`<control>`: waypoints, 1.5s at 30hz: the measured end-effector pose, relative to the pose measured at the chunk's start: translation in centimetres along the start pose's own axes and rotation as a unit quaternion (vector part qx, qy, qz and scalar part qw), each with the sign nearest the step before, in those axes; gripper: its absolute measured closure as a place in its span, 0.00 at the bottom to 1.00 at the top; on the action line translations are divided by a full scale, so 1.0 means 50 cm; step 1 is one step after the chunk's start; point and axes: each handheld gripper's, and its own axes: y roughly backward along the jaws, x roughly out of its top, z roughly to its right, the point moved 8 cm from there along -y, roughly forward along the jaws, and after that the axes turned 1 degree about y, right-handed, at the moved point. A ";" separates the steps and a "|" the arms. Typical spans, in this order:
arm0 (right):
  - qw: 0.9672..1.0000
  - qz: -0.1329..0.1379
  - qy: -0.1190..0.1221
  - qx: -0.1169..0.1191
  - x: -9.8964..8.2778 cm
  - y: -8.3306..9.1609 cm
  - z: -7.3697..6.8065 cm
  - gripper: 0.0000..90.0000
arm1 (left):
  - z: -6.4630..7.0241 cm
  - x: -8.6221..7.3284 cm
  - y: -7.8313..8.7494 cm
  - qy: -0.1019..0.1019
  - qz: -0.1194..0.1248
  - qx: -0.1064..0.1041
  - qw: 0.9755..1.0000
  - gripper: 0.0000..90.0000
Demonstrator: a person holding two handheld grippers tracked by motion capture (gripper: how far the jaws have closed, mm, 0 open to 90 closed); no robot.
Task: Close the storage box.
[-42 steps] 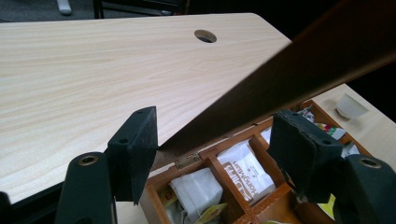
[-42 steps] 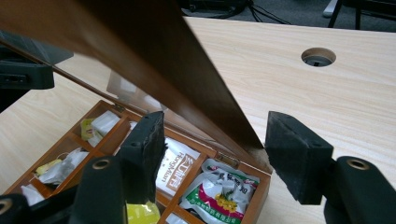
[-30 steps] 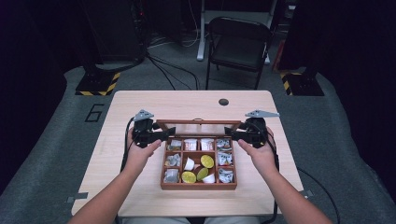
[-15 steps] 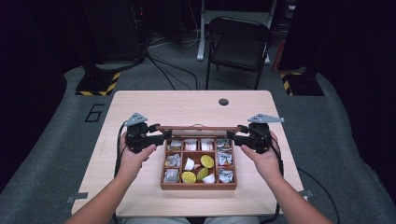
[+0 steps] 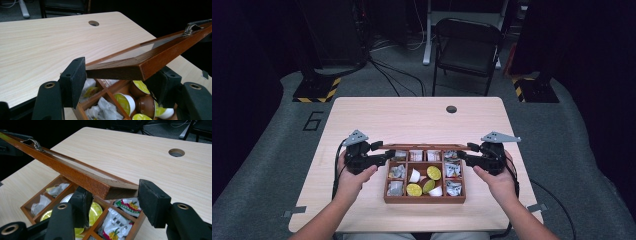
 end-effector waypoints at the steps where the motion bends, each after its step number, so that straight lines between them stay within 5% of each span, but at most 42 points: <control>1: 1.000 0.000 0.003 -0.001 -0.006 0.002 -0.002 0.50 | 0.002 -0.006 0.003 -0.002 -0.001 0.001 1.000 0.39; 10: 1.000 -0.010 0.013 0.003 -0.069 0.018 -0.024 0.50 | 0.016 -0.071 0.011 -0.012 -0.014 -0.005 1.000 0.39; 45: 0.999 -0.034 0.012 0.018 -0.157 0.021 -0.040 0.50 | 0.031 -0.153 0.020 -0.021 -0.029 -0.002 0.999 0.40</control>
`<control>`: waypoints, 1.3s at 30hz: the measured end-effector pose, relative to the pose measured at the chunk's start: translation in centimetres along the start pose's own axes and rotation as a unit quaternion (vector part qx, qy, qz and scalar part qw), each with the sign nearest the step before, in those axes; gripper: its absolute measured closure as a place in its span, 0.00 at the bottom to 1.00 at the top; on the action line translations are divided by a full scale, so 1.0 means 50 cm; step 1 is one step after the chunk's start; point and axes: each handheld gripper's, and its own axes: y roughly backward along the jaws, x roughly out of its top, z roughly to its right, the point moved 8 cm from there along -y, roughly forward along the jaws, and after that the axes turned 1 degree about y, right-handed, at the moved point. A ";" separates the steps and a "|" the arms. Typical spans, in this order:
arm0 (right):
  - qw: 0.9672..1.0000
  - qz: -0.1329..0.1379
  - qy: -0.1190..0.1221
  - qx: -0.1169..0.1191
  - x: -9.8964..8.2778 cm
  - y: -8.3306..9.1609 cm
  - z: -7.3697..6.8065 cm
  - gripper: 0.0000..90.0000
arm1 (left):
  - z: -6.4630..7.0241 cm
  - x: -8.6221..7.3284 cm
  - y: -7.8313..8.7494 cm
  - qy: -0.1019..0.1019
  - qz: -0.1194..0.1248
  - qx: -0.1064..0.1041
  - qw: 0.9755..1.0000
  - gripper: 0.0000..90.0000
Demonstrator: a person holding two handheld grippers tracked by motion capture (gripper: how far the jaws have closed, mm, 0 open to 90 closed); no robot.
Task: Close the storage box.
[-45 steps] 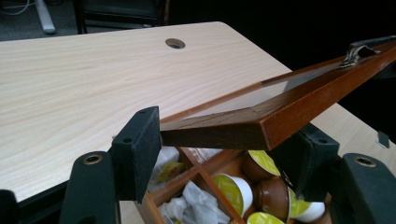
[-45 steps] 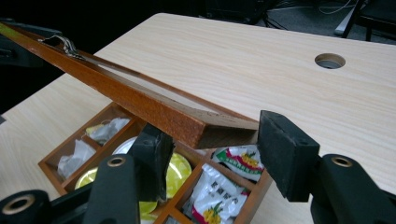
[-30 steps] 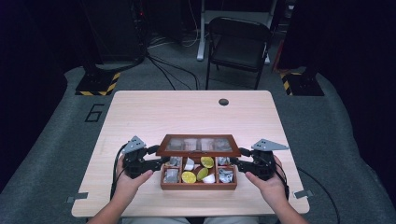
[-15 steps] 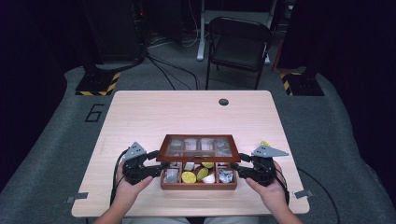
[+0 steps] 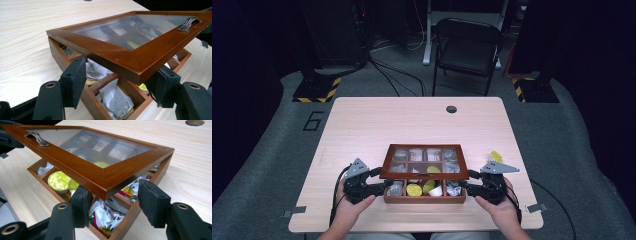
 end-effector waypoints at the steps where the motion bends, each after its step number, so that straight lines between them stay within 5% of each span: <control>1: 1.000 0.001 0.001 0.001 -0.002 0.000 -0.001 0.50 | -0.001 -0.001 0.000 -0.003 0.001 0.002 1.000 0.40; 32: 0.999 -0.032 0.010 0.011 -0.068 -0.001 -0.018 0.57 | 0.026 -0.065 0.009 -0.017 -0.038 0.002 0.999 0.44; 39: 0.999 -0.038 0.028 0.003 -0.076 -0.001 -0.020 0.58 | 0.028 -0.075 0.014 -0.019 -0.049 0.000 0.999 0.48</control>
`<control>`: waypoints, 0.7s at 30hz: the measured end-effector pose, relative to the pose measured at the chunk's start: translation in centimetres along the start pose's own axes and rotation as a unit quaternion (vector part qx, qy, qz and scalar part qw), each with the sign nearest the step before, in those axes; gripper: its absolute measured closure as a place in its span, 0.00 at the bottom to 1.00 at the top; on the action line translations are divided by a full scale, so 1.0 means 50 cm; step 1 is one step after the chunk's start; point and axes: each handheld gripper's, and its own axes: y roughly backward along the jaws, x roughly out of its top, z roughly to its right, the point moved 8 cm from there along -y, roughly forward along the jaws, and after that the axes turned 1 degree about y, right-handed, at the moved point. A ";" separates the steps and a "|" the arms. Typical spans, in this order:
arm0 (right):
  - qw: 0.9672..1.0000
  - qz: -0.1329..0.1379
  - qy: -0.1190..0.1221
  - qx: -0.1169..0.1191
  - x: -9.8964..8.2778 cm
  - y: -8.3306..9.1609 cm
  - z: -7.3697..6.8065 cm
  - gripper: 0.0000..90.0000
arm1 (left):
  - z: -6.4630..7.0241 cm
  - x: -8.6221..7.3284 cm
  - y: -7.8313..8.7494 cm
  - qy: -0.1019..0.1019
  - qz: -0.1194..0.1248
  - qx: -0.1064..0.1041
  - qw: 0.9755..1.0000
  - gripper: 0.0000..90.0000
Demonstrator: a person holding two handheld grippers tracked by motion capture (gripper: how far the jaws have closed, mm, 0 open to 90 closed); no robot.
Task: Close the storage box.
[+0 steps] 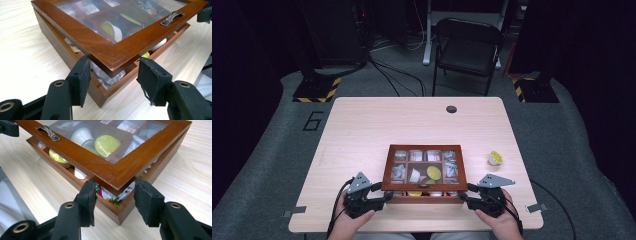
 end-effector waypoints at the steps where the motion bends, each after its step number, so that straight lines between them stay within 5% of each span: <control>1: 1.000 -0.001 0.001 0.002 -0.001 0.000 0.001 0.58 | -0.002 -0.001 -0.001 -0.003 0.000 0.002 1.000 0.48; 6: 1.000 -0.018 0.008 -0.004 -0.015 -0.007 0.003 0.57 | -0.005 -0.014 -0.006 0.018 0.001 -0.002 1.000 0.47; 21: 0.999 -0.051 0.012 0.001 -0.038 -0.020 0.003 0.58 | -0.005 -0.018 -0.012 0.012 -0.006 -0.003 1.000 0.47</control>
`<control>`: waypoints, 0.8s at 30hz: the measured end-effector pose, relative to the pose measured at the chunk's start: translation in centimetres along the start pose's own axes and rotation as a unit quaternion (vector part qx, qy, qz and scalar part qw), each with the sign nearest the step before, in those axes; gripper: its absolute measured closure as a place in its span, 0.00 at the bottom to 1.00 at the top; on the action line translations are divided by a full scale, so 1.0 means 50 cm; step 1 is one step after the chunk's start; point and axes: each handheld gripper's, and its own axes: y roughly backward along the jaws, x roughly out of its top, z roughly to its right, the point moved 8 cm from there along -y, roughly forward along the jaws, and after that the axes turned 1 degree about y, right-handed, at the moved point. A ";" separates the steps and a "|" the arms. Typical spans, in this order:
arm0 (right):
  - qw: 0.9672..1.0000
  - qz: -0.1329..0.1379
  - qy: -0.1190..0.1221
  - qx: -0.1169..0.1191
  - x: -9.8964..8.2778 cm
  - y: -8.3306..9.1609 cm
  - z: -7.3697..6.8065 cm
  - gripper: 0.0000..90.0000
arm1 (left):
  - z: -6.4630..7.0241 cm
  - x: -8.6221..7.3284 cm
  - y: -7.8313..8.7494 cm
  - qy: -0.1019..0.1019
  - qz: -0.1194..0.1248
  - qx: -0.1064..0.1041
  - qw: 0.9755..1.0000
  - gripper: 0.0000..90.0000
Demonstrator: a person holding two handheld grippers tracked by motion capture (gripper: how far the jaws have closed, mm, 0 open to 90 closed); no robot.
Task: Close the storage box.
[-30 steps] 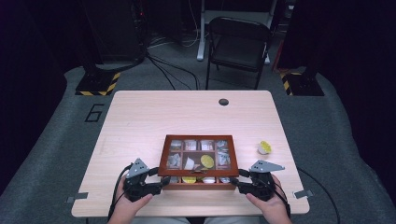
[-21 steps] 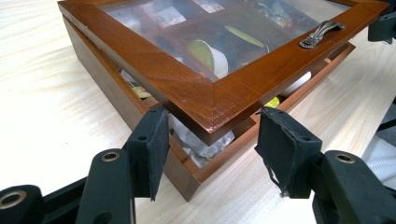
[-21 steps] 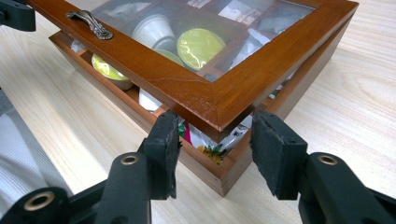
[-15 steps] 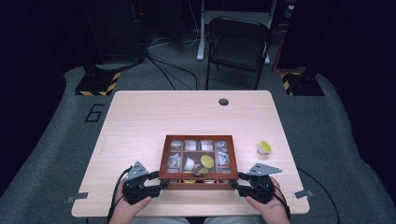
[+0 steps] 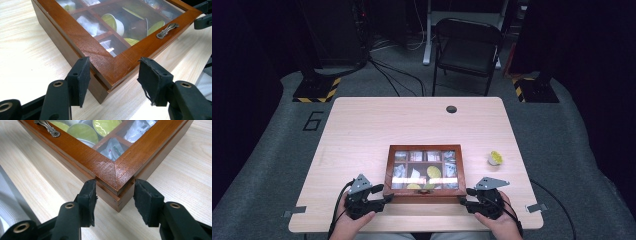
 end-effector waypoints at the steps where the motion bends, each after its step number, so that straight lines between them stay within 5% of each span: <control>1: 1.000 0.001 -0.001 0.002 0.001 0.001 -0.001 0.58 | -0.001 0.001 -0.001 -0.001 0.004 0.001 1.000 0.47; 6: 0.999 0.028 -0.023 0.013 0.013 0.014 0.004 0.57 | 0.000 0.000 -0.001 -0.001 -0.001 -0.001 1.000 0.47; 12: 0.999 0.030 -0.037 0.015 0.012 0.015 0.013 0.57 | -0.001 0.000 -0.004 0.001 -0.001 -0.001 1.000 0.47; 24: 0.998 0.050 -0.045 -0.007 0.021 0.027 0.045 0.54 | -0.032 0.013 0.003 0.018 0.013 0.016 1.000 0.44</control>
